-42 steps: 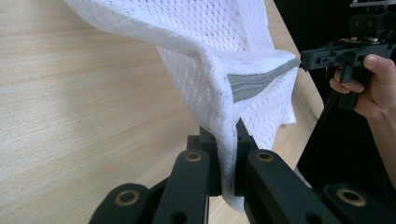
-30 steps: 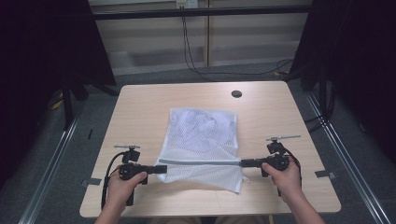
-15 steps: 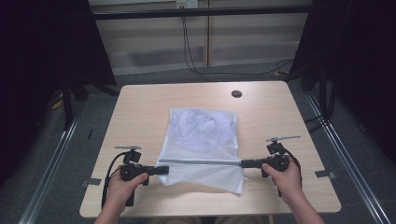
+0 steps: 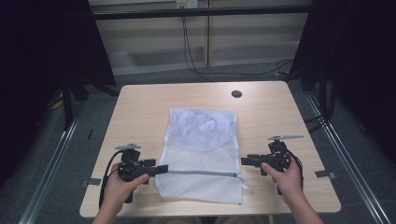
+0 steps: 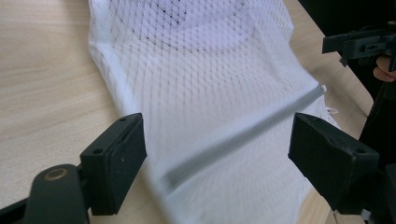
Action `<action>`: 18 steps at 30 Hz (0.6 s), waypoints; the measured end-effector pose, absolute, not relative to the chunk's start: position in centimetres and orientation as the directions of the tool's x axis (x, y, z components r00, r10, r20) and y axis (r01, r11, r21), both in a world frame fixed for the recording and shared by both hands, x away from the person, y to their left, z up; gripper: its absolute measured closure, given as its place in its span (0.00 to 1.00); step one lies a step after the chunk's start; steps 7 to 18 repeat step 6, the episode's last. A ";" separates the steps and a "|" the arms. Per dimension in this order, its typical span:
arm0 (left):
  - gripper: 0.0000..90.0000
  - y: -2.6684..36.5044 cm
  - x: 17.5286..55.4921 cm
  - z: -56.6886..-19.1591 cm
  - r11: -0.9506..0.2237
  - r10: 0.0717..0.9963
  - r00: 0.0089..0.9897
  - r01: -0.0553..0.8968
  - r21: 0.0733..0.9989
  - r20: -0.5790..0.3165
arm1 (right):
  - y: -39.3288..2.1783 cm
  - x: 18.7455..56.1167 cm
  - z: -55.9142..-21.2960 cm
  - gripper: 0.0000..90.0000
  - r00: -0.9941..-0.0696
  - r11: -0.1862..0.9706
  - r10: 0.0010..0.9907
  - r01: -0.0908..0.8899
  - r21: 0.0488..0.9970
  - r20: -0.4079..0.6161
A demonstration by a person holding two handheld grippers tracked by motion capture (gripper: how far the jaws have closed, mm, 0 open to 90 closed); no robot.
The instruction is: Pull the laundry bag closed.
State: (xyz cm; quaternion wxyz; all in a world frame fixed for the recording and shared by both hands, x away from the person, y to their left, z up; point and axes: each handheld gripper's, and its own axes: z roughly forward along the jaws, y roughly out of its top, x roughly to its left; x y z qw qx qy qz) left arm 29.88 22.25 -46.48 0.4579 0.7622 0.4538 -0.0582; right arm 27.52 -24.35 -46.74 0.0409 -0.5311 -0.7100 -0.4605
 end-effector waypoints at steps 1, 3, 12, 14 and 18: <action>0.19 22.3 29.9 -46.4 -0.170 0.642 0.585 0.739 0.652 -0.496 | -24.4 27.6 -46.7 0.49 -0.438 0.009 0.718 0.783 0.621 0.542; 0.16 22.3 29.9 -46.3 -0.155 0.650 0.588 0.723 0.674 -0.481 | -24.5 27.5 -46.5 0.46 -0.440 -0.001 0.716 0.776 0.631 0.542; 0.15 22.4 30.0 -46.3 -0.154 0.658 0.590 0.713 0.684 -0.468 | -24.5 27.5 -46.4 0.41 -0.448 0.002 0.727 0.760 0.650 0.521; 0.15 22.4 30.0 -46.3 -0.154 0.658 0.590 0.713 0.684 -0.468 | -24.5 27.5 -46.4 0.41 -0.448 0.002 0.727 0.760 0.650 0.521; 0.15 22.4 30.0 -46.3 -0.154 0.658 0.590 0.713 0.684 -0.468 | -24.5 27.5 -46.4 0.41 -0.448 0.002 0.727 0.760 0.650 0.521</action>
